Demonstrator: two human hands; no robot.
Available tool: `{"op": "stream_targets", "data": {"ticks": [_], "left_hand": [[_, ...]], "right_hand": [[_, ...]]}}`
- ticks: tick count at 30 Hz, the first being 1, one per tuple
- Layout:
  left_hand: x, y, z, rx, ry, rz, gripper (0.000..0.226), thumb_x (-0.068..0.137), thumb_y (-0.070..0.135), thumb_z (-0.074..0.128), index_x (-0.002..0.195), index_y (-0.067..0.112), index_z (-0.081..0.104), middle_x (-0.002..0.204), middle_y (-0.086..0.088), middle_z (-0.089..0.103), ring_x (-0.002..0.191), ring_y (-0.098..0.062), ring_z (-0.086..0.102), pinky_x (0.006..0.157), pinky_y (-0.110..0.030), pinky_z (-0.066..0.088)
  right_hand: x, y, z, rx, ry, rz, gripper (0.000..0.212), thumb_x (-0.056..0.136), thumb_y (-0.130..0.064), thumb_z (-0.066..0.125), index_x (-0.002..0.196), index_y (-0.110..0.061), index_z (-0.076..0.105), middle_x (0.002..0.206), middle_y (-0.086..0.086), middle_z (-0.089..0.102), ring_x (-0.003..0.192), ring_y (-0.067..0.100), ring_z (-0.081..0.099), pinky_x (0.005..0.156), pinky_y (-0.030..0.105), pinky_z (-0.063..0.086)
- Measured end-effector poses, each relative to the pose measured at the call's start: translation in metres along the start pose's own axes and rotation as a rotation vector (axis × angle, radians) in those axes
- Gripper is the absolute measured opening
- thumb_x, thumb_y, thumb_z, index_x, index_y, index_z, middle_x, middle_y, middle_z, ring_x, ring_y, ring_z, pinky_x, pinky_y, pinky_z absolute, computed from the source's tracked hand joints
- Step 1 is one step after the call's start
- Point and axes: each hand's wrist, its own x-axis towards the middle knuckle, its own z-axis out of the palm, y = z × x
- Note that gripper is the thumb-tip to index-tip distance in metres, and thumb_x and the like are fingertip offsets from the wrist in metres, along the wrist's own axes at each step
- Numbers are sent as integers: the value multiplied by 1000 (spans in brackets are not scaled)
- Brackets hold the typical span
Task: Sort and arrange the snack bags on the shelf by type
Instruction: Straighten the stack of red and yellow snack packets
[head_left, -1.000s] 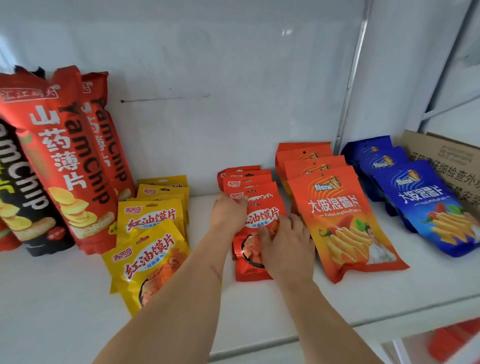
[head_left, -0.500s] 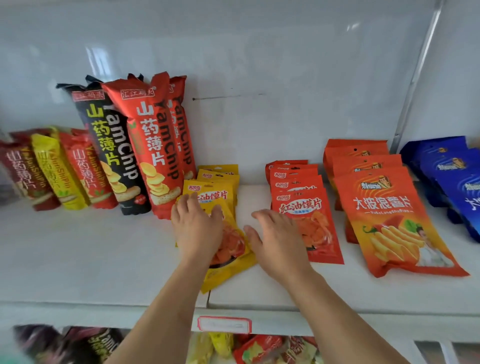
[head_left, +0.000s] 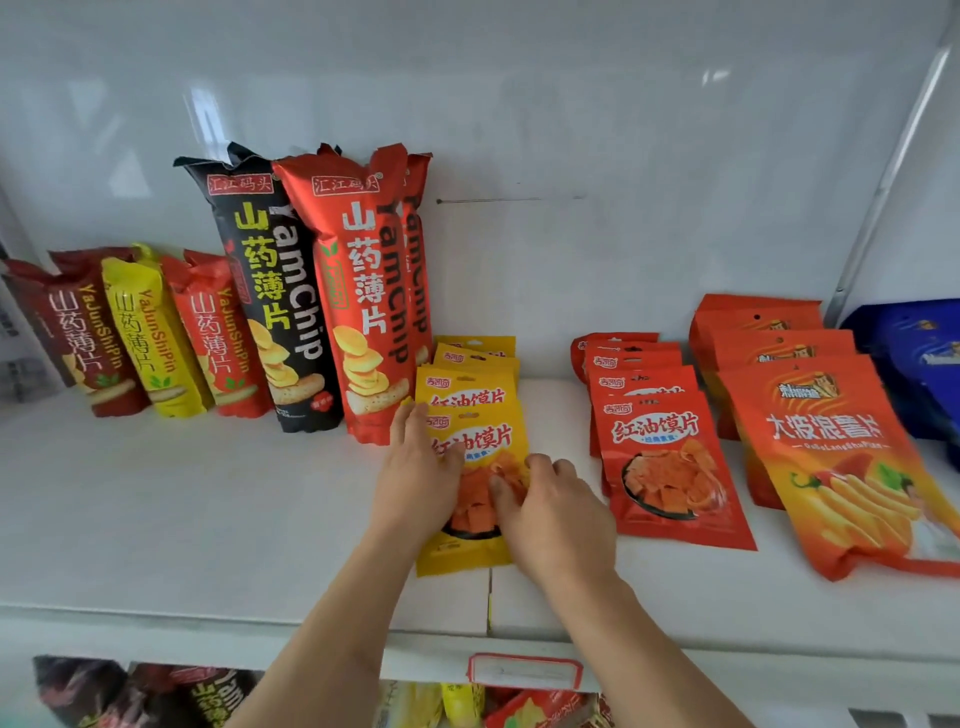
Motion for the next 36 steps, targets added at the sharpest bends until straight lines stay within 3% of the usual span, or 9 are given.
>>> {"op": "stream_targets", "data": {"ticks": [5,8,11,18,21,24,28,32,36], "left_hand": [[21,-11,-1,-200,-56,-97,68,95,26,67,153,17,33,153,-2,43,140,-27,45,112,-43,41],[30,-16,0,-386,-82,-219,47,92,20,70,135,20,50,126,3,65,113,-20,64,86,-33,54],[39,-12,-3,-462,-146,-263,33,96,19,67,125,22,53,112,7,67,88,-9,65,62,-17,48],[57,-14,1,-385,-254,-295,41,92,32,68,126,17,52,119,1,65,108,-24,63,89,-37,51],[63,-15,6,-350,-266,-274,62,74,56,67,125,22,55,121,3,68,110,-25,66,97,-46,54],[66,-12,8,-384,-257,-285,45,87,40,70,124,20,55,118,2,69,105,-23,67,90,-42,57],[72,-11,8,-427,-265,-274,32,95,30,68,122,19,53,110,3,69,87,-12,68,61,-22,50],[82,-10,9,-458,-278,-281,36,92,32,69,123,20,57,110,0,74,91,-19,75,78,-39,62],[91,-12,17,-425,-300,-264,41,84,45,68,119,24,63,107,2,76,89,-19,75,78,-39,63]], "right_hand": [[14,-14,-3,140,-45,142,57,95,-63,39,133,-20,42,125,2,54,115,24,54,84,36,45],[26,-16,2,191,-104,176,64,96,-63,38,142,-19,36,136,6,50,125,27,49,97,40,42],[35,-18,12,177,-150,169,60,98,-60,34,141,-19,37,138,5,52,126,29,48,101,43,40],[43,-17,26,231,-101,220,52,98,-58,33,136,-24,42,134,0,58,122,28,51,100,46,41],[45,-17,24,226,-87,244,52,100,-55,35,139,-22,40,137,1,56,125,28,49,101,44,39],[48,-15,23,239,-87,241,50,100,-53,37,139,-21,39,136,1,56,126,28,49,101,43,38],[53,-12,25,258,-87,245,52,98,-56,36,138,-23,41,132,-1,59,122,27,52,101,44,40],[55,-11,26,245,-85,243,53,98,-57,36,138,-23,41,130,-1,60,122,26,52,101,44,41],[60,-8,27,254,-81,260,53,97,-58,36,136,-22,42,129,-1,61,119,26,55,100,46,43]]}}
